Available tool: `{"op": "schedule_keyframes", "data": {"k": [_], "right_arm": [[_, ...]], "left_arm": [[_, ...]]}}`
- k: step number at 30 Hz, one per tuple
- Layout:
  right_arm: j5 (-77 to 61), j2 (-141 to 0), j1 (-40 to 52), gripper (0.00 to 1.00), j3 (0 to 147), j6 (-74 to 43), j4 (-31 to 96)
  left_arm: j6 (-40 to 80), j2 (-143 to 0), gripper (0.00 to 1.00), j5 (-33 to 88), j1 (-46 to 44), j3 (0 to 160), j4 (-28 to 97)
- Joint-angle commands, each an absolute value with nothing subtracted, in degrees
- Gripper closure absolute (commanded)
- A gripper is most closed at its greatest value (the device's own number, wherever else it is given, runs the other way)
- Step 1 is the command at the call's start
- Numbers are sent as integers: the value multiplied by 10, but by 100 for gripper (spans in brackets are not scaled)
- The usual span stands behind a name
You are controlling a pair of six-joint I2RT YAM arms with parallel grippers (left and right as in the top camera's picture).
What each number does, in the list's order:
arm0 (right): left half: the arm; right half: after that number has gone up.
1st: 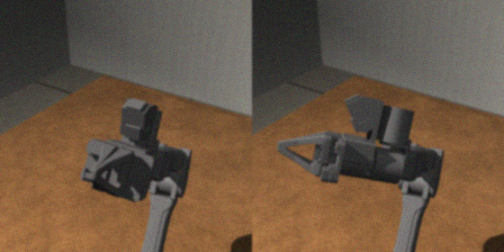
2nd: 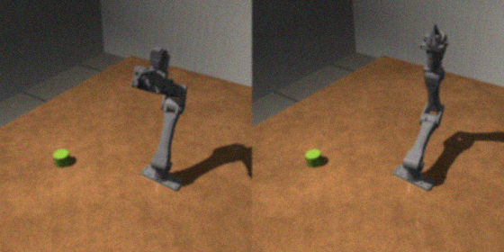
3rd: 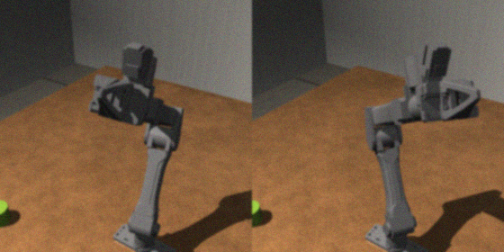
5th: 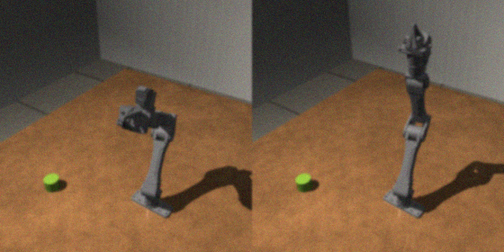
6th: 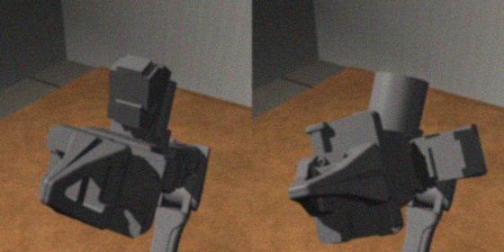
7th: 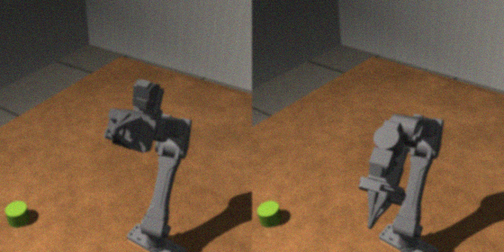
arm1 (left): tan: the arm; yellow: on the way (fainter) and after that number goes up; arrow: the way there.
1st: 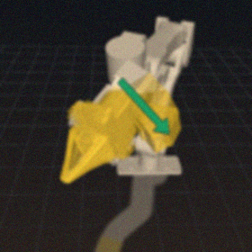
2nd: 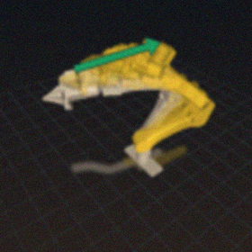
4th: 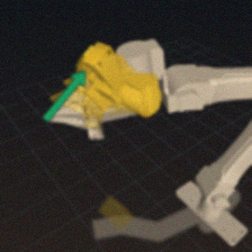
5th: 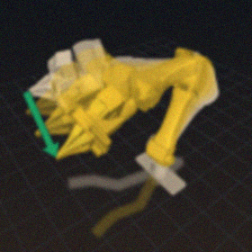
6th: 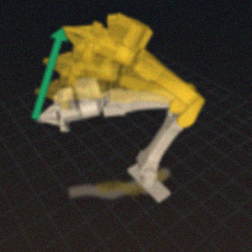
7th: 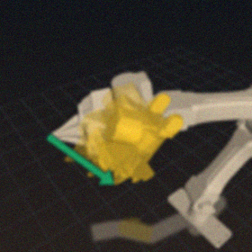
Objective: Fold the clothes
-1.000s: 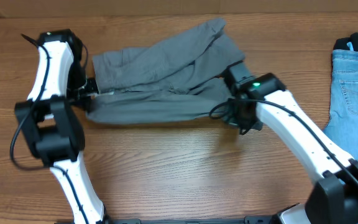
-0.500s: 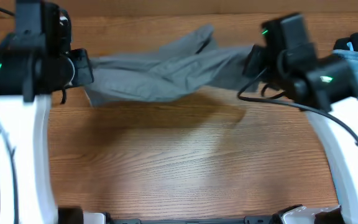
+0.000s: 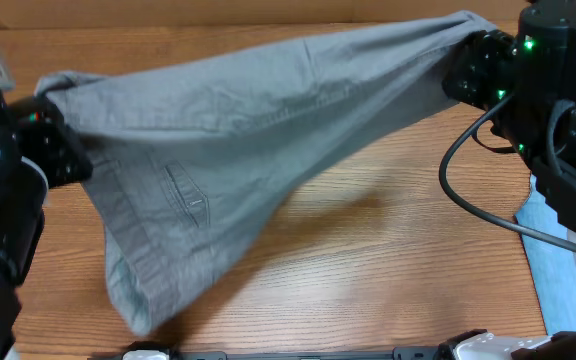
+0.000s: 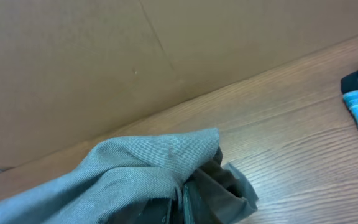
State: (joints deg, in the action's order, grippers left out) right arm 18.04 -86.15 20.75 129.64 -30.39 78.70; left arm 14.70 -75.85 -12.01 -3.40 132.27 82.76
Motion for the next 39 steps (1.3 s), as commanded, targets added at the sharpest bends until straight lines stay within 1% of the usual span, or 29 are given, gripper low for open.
{"op": "schedule_keyframes", "data": {"k": [1,6,9,11,12,14,18,22,24,29,32,35,39], "right_arm": [[208,-876,205,96,1309,-297,769],[208,-925,203,96,1309,-280,705],[206,-966,187,96,1309,-280,647],[187,-991,173,96,1309,-281,605],[147,-1009,162,96,1309,-281,575],[90,-1025,148,96,1309,-280,537],[69,-1016,115,96,1329,-280,497],[36,-991,80,96,1385,-280,531],[35,-982,76,96,1388,-280,559],[21,-987,80,96,1367,-288,676],[-7,-992,82,96,1313,-312,740],[-51,-992,83,96,1218,-315,753],[-119,-992,84,96,1074,-315,742]], "left_arm": [[155,-817,96,-165,-34,1327,804],[152,-924,96,-165,-28,1327,772],[146,-995,96,-148,-13,1328,729],[130,-1035,96,-117,5,1328,688],[130,-1054,96,-108,17,1330,668],[126,-1073,96,-95,34,1334,647],[115,-1073,96,-71,70,1379,629],[89,-1067,96,-8,97,1479,670],[81,-1067,96,18,98,1505,692],[77,-1081,96,45,93,1499,800],[77,-1109,96,45,93,1482,882],[87,-1144,96,39,94,1463,970],[94,-1163,96,39,94,1376,968]]}}
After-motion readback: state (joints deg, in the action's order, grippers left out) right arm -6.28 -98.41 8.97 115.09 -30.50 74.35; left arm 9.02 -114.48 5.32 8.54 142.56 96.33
